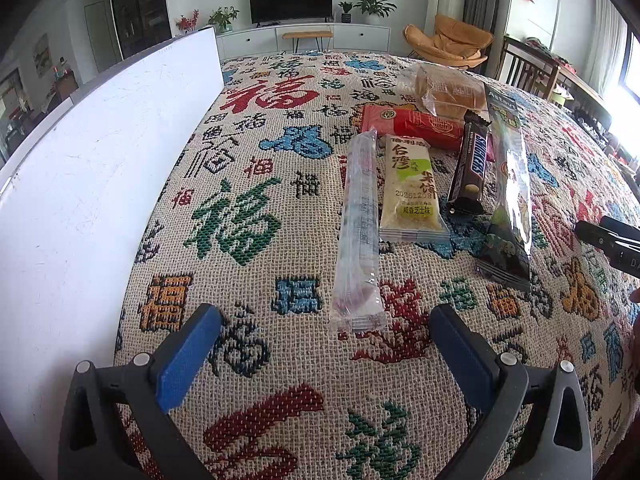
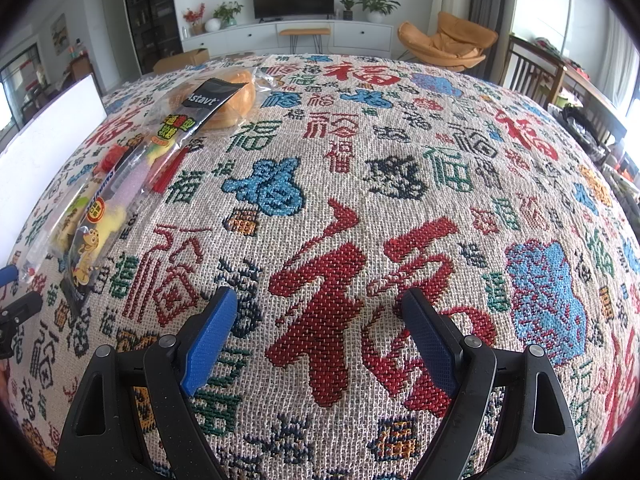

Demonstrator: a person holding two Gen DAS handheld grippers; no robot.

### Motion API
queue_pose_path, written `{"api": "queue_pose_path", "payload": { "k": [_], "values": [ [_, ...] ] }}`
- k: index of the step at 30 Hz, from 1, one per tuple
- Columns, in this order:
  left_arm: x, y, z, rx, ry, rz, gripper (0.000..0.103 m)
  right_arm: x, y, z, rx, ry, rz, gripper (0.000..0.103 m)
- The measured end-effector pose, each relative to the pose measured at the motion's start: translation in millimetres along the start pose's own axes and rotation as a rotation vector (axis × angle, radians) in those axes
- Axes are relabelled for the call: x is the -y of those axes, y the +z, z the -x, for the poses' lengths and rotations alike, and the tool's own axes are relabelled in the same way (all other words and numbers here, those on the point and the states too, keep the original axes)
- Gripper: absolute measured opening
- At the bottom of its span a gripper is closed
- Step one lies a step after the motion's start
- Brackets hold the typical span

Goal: Organize snacks

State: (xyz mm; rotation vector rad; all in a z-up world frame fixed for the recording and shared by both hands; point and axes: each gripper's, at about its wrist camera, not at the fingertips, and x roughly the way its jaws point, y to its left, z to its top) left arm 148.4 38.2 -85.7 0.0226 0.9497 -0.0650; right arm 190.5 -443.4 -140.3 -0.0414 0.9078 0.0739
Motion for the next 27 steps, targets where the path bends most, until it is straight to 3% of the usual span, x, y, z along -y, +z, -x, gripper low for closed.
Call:
{"api": "queue_pose_path", "payload": {
  "k": [17, 18, 21, 23, 25, 27],
  "values": [
    [-1, -1, 1, -0.002, -0.014, -0.01, 0.103, 1, 3, 0, -0.025, 0.006, -0.031, 0.088],
    [-2, -1, 1, -0.002, -0.013, -0.01, 0.103, 1, 6, 3, -0.039, 0.044, -0.072, 0.088],
    [-2, -2, 1, -0.002, -0.014, -0.01, 0.103, -10, 14, 17, -0.014, 0.293, -0.212, 0.088],
    [-2, -1, 1, -0.002, -0.014, -0.01, 0.103, -34, 24, 15, -0.038, 0.384, -0.216, 0.088],
    [-2, -2, 1, -0.002, -0.014, -0.01, 0.103, -57, 34, 5, -0.066, 0.429, -0.199, 0.088],
    [-2, -2, 1, -0.002, -0.014, -0.01, 0.103, -78, 44, -7, -0.07, 0.417, -0.165, 0.087]
  ]
}}
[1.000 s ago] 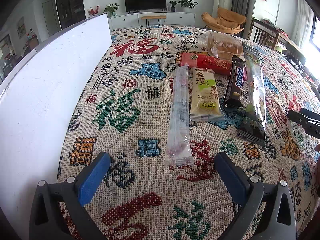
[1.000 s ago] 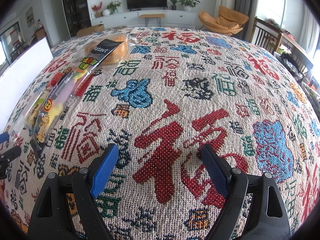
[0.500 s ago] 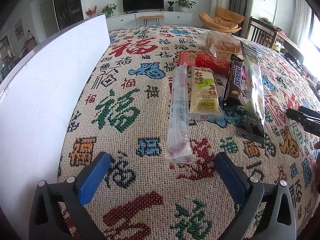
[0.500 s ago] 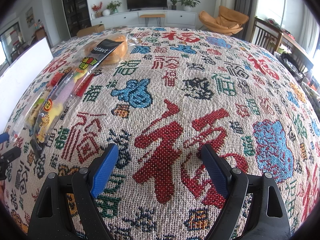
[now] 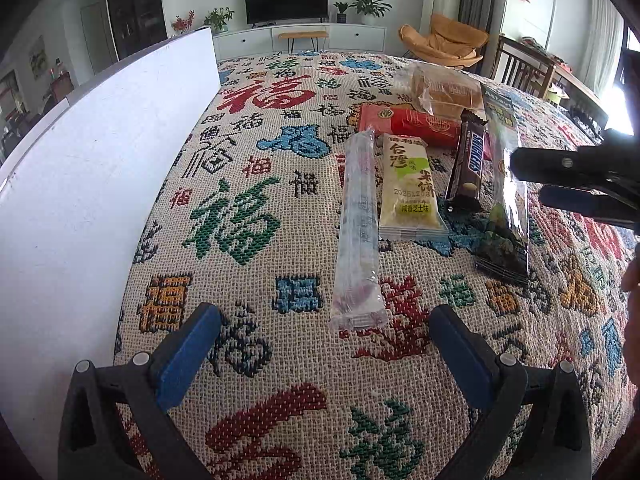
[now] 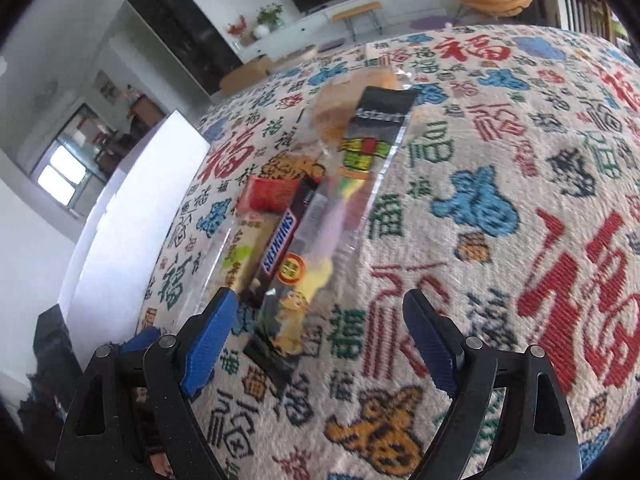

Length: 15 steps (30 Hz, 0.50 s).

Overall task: Organize snacks
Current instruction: 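Close the right tool on the Astavt candy stick and lift it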

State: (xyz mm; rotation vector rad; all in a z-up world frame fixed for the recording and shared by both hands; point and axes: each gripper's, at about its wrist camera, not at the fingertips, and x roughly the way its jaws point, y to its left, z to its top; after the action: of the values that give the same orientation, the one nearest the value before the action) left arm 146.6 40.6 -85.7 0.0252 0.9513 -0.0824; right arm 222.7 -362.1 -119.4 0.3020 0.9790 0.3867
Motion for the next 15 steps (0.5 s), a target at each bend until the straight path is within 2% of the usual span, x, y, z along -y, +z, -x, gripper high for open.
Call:
{"api": "queue_pose_path", "payload": {
  "k": [4, 5, 7, 9, 15],
  "values": [
    [0, 0, 0, 0.0, 0.0, 0.0, 0.103, -13, 5, -31, -0.041, -0.023, 0.02, 0.085],
    [-1, 0, 0, 0.0, -0.001, 0.0, 0.103, -16, 6, -30, -0.025, -0.046, 0.041, 0.07],
    [0, 0, 0, 0.0, 0.0, 0.0, 0.103, -14, 5, -32, -0.056, -0.04, 0.045, 0.027],
    [0, 0, 0, 0.0, -0.001, 0.0, 0.103, -3, 3, -25, -0.067, -0.007, 0.011, 0.026],
    [-1, 0, 0, 0.0, 0.0, 0.0, 0.103, 56, -2, 22, -0.046, -0.066, -0.008, 0.021]
  ]
}}
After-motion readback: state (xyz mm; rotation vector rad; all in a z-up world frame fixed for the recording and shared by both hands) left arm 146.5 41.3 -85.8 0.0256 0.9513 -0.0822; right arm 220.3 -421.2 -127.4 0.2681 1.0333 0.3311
